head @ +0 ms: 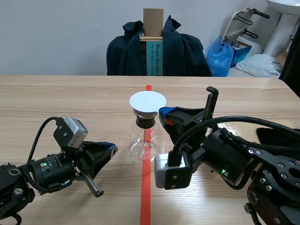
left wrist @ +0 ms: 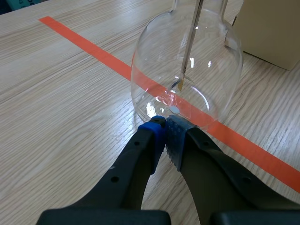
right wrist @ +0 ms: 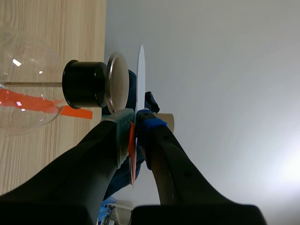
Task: Do the electroscope experiment.
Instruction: 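Move the plate toward and away from the electroscope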
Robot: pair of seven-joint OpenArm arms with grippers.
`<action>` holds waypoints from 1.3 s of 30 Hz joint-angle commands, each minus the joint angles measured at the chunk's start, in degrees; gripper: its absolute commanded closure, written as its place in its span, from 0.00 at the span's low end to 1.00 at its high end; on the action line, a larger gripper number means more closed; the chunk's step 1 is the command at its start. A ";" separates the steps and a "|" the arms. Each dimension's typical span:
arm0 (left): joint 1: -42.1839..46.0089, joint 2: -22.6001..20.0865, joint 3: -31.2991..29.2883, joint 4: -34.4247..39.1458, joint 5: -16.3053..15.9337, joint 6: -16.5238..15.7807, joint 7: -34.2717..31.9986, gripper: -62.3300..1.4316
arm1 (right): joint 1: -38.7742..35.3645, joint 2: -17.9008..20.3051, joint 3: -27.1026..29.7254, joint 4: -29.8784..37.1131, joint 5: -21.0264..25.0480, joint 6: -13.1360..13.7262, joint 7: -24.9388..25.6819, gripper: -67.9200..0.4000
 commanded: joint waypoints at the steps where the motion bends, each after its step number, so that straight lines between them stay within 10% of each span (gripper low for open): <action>1: -0.31 0.15 -0.07 0.96 -0.55 -0.13 -0.83 0.93 | 0.52 0.61 0.04 1.49 0.37 -0.42 -0.04 0.98; 22: -0.31 0.15 -0.07 0.96 -0.52 -0.13 -0.83 0.93 | -0.11 0.63 0.59 1.49 0.37 -0.66 -20.92 0.98; 39: -0.31 0.15 -0.07 0.96 -0.52 -0.13 -0.83 0.93 | -0.28 0.81 0.94 1.49 -0.28 -0.72 -12.35 0.98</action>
